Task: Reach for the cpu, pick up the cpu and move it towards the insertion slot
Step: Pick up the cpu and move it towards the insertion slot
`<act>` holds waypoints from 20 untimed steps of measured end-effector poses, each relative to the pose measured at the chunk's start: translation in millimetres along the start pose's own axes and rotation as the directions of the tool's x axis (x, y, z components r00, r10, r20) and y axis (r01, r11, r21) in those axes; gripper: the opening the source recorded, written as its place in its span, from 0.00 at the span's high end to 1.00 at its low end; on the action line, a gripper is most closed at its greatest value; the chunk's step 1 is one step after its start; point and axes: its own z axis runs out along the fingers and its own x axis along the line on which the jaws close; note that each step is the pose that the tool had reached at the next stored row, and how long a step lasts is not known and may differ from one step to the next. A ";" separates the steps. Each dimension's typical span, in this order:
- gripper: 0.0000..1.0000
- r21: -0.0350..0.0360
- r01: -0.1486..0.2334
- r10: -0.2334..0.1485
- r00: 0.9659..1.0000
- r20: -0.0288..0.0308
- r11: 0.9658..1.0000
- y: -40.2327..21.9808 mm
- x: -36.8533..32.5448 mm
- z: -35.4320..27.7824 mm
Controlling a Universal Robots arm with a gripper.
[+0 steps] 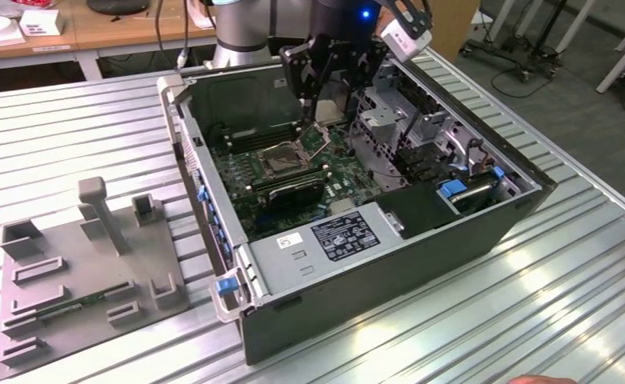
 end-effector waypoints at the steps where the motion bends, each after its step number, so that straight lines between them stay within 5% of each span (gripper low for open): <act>1: 0.46 0.000 0.000 0.000 1.000 0.000 1.000 0.0 -0.5 0.0; 5: 0.46 0.000 0.000 0.000 1.000 0.000 1.000 -0.1 -2.6 0.0; 6: 0.46 0.000 0.000 0.000 1.000 0.000 1.000 -0.3 -17.5 0.3; 20: 0.46 0.000 0.000 0.000 1.000 0.000 1.000 -0.5 -25.0 0.4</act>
